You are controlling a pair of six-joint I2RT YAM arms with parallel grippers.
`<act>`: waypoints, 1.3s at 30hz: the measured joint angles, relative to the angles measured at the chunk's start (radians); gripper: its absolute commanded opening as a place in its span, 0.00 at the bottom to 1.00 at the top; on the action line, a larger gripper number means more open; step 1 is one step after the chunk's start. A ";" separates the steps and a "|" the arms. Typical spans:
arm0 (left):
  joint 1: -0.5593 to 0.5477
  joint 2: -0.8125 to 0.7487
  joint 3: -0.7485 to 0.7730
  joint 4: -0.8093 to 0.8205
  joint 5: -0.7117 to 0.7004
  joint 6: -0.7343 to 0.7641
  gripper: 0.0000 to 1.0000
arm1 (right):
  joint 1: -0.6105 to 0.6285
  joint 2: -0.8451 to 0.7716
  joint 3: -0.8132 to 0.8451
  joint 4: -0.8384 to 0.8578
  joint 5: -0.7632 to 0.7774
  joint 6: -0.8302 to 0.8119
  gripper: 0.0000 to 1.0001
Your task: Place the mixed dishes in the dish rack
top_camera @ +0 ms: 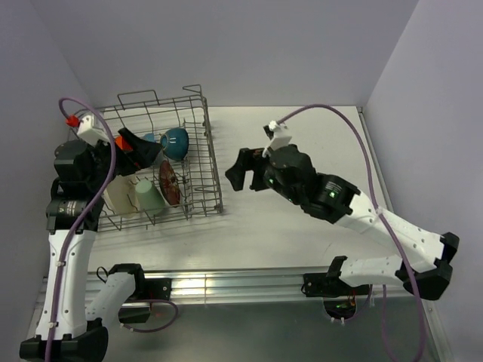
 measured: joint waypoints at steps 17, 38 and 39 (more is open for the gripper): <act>0.000 -0.316 -0.594 0.581 0.449 -0.425 0.99 | -0.004 -0.605 -0.947 0.476 -0.205 0.056 0.99; -0.001 -0.622 -0.955 0.806 0.473 -0.693 0.99 | -0.004 -0.823 -1.273 0.710 -0.149 0.255 1.00; -0.001 -0.630 -0.966 0.807 0.473 -0.701 0.99 | -0.004 -0.827 -1.279 0.710 -0.146 0.262 1.00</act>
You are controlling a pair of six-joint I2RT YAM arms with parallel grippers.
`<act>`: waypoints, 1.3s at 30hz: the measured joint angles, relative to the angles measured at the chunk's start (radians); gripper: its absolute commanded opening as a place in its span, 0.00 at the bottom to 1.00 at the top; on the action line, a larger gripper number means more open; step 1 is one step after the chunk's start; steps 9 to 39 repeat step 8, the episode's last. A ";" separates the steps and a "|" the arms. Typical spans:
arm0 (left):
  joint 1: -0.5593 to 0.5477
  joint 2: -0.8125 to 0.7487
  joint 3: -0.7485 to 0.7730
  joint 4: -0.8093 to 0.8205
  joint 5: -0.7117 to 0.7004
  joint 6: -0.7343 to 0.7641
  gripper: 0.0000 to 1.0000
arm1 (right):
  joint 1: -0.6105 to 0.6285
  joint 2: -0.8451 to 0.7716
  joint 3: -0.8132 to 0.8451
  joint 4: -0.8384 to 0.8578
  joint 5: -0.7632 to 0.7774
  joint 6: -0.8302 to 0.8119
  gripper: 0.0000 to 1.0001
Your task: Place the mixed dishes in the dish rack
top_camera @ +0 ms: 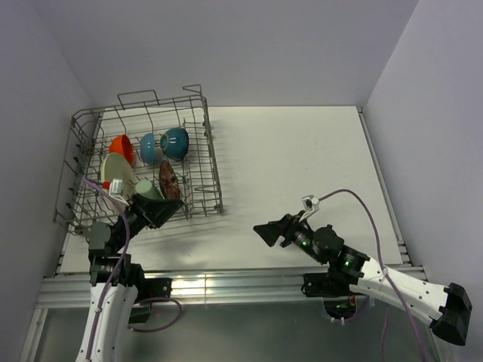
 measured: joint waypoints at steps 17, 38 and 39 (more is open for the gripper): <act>-0.006 -0.132 -0.129 0.080 -0.008 -0.115 0.99 | 0.000 -0.131 -0.020 0.024 -0.007 0.052 1.00; -0.006 -0.132 -0.129 0.080 -0.008 -0.115 0.99 | 0.000 -0.131 -0.020 0.024 -0.007 0.052 1.00; -0.006 -0.132 -0.129 0.080 -0.008 -0.115 0.99 | 0.000 -0.131 -0.020 0.024 -0.007 0.052 1.00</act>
